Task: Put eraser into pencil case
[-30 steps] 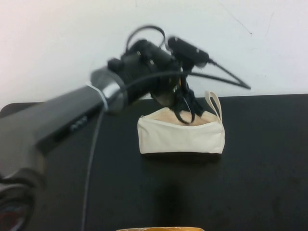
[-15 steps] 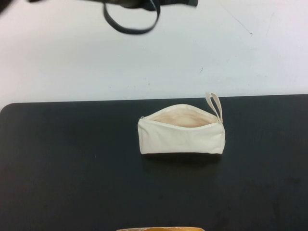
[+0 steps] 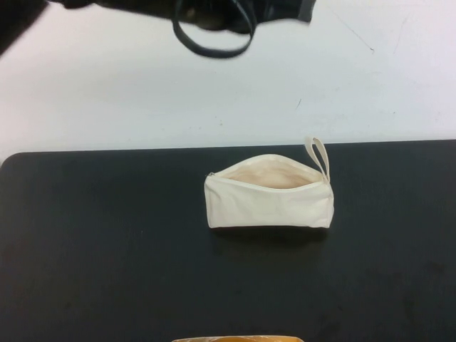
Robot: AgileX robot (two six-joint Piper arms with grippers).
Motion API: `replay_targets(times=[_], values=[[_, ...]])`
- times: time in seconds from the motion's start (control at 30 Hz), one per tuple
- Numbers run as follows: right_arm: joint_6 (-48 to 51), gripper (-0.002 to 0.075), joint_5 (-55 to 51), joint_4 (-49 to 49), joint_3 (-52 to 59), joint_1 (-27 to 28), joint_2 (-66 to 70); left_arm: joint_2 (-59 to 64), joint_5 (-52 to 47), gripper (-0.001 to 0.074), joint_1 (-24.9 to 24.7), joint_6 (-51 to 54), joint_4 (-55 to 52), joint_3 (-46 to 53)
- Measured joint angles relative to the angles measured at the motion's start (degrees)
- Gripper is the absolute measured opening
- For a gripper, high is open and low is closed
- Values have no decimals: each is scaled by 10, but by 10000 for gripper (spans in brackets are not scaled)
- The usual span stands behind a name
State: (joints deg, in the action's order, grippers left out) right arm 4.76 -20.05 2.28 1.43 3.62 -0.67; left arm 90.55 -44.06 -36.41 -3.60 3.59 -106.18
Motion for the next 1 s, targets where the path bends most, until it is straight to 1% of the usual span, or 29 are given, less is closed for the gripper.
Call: replay_targets(times=[0.13, 0.33, 0.43, 0.57, 0.7, 0.77, 0.87, 1.0], values=[[0, -1, 0, 0, 0, 0, 0, 4, -46, -1, 0, 1, -36, 3], [0, -1, 0, 0, 0, 0, 0, -29, -183, -1, 0, -7, -118, 22], [0, -1, 0, 0, 0, 0, 0, -49, -214, -1, 0, -58, -167, 55], [0, -1, 0, 0, 0, 0, 0, -73, -209, -1, 0, -133, -217, 124], [0, -1, 0, 0, 0, 0, 0, -115, -141, -1, 4, -163, -227, 209], [0, -1, 0, 0, 0, 0, 0, -153, -74, -1, 19, -173, -223, 264], [0, -1, 0, 0, 0, 0, 0, -210, 36, -1, 59, -184, -195, 358], [0, -1, 0, 0, 0, 0, 0, -289, 203, -1, 120, -190, -120, 492]])
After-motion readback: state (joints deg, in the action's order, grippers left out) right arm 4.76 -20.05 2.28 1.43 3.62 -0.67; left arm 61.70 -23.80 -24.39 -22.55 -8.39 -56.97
